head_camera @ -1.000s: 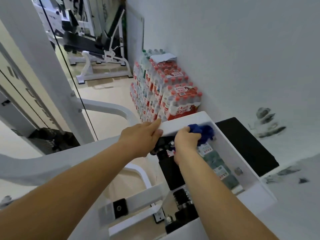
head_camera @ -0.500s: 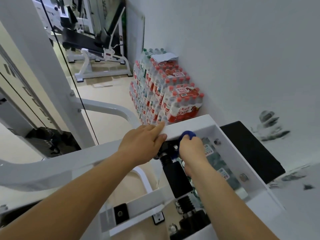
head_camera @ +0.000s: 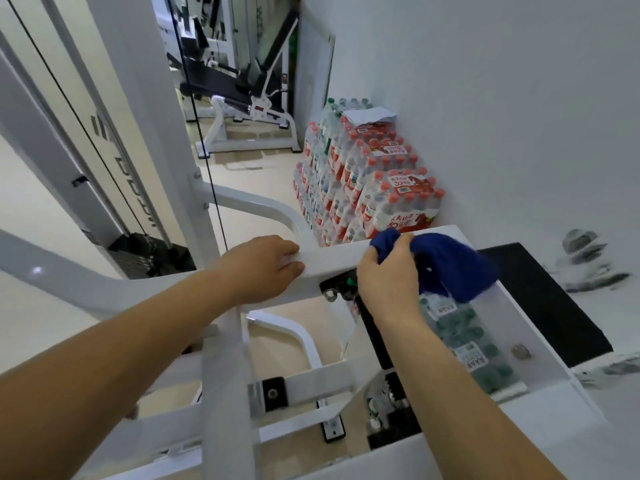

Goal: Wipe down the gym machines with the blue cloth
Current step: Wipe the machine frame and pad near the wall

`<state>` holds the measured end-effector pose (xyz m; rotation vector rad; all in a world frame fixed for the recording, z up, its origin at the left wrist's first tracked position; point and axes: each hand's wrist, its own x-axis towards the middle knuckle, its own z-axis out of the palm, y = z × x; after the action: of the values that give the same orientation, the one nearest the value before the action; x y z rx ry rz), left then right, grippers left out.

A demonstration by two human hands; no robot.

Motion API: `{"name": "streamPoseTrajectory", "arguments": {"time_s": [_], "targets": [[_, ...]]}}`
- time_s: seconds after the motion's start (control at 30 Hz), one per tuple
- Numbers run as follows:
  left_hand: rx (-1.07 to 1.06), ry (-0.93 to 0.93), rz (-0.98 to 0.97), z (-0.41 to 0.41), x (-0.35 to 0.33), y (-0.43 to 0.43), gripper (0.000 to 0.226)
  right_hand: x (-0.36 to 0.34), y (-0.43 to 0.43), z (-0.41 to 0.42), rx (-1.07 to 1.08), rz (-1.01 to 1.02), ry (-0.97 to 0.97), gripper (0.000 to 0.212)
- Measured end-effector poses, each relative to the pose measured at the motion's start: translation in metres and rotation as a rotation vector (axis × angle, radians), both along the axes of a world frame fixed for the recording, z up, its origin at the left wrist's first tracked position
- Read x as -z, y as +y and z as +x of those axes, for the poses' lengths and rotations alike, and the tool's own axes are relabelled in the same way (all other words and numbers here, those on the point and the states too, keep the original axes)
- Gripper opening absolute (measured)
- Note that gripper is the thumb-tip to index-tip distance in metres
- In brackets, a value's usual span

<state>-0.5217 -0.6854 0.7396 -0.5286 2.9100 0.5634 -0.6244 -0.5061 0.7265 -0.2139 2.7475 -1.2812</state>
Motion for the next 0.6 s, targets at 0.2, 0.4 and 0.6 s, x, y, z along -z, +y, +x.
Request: {"name": "streamPoseTrajectory", "arguments": {"time_s": [0.2, 0.4, 0.6], "targets": [[-0.108, -0.027, -0.019, 0.052, -0.009, -0.030, 0.049, 0.002, 0.002, 0.016, 0.000, 0.222, 0.258, 0.035], [-0.137, 0.068, -0.048, 0.089, 0.005, -0.021, 0.037, 0.001, -0.032, 0.106, -0.298, -0.234, 0.111, 0.023], [-0.194, 0.156, 0.030, 0.114, 0.012, -0.027, 0.044, 0.004, -0.050, 0.121, 0.067, -0.573, -0.329, 0.035]]}}
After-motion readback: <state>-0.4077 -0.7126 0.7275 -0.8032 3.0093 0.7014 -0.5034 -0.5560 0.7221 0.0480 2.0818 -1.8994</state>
